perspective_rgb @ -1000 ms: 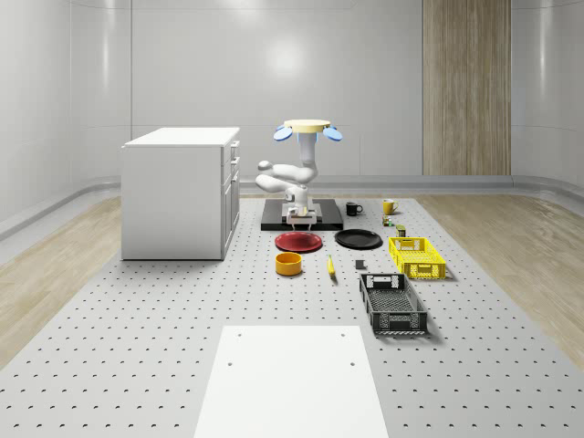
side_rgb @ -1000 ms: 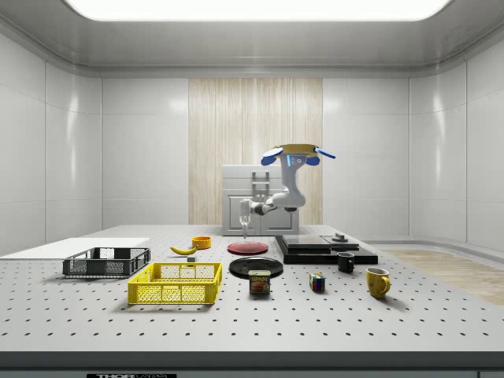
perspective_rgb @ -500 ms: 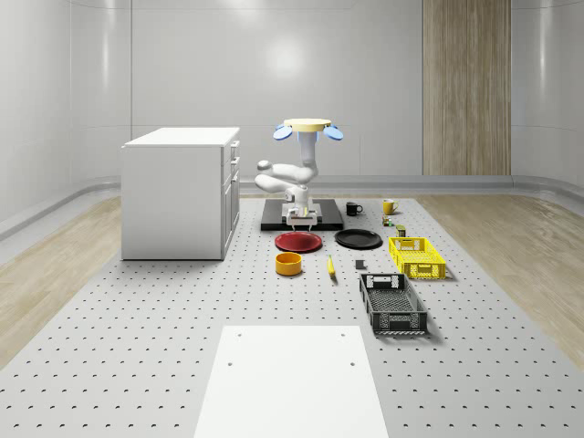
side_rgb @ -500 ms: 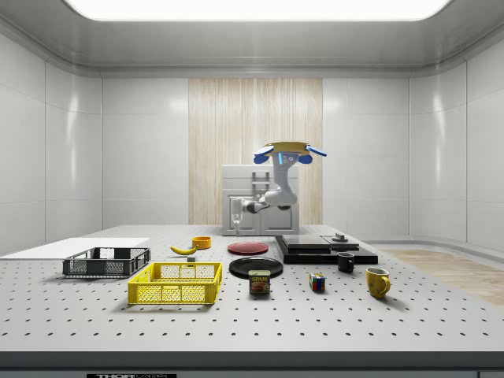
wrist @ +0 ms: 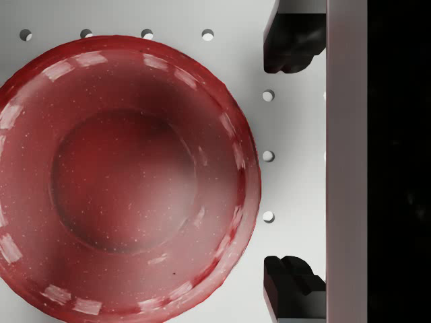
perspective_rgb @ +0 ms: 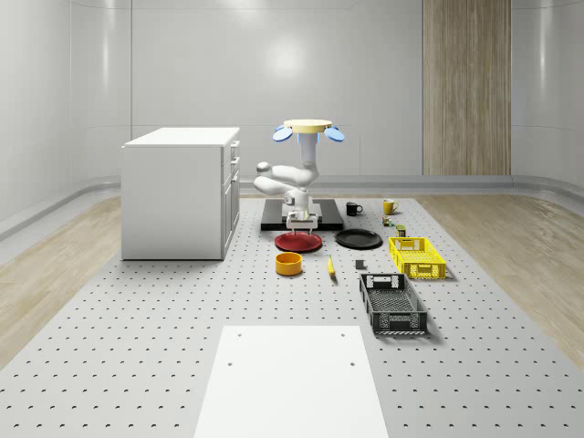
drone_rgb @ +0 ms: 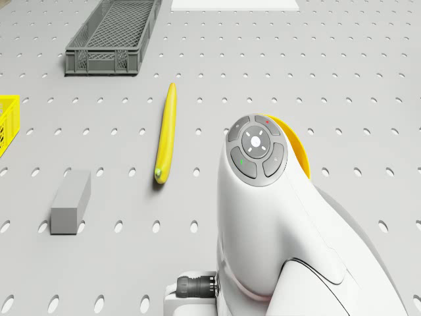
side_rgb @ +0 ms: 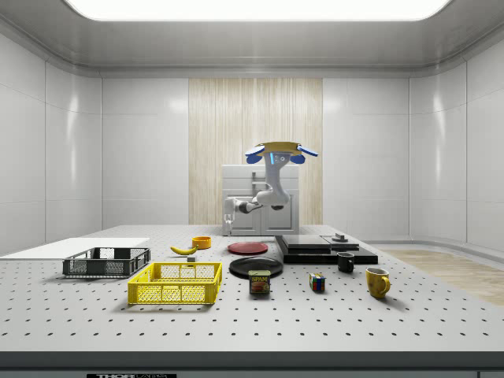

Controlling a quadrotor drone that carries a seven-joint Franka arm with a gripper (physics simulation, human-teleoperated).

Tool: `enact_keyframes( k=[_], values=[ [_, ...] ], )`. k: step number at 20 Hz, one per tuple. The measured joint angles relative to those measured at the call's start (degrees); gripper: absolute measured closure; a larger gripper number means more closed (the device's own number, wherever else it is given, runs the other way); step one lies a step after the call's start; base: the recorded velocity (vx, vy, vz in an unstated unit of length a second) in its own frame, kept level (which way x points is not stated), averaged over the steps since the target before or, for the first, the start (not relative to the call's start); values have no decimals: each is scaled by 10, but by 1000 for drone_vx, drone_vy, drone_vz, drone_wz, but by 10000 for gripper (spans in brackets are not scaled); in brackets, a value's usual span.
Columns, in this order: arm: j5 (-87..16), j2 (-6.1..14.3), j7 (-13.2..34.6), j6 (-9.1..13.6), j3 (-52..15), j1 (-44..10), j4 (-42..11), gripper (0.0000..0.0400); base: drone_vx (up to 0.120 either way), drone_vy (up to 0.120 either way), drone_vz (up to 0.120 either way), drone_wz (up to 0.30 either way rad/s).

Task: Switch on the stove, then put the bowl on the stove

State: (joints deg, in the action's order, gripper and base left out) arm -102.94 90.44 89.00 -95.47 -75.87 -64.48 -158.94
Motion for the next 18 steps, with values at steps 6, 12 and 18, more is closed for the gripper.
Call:
enact_keyframes(
  k=[6,12,18],
  values=[
    [0,1,0,-1,0,0,0,0,120,0,0,0],
    [1,1,0,-1,0,0,0,0,120,0,0,0],
    [1,2,0,-2,0,-1,0,0,120,0,0,0]
  ],
)
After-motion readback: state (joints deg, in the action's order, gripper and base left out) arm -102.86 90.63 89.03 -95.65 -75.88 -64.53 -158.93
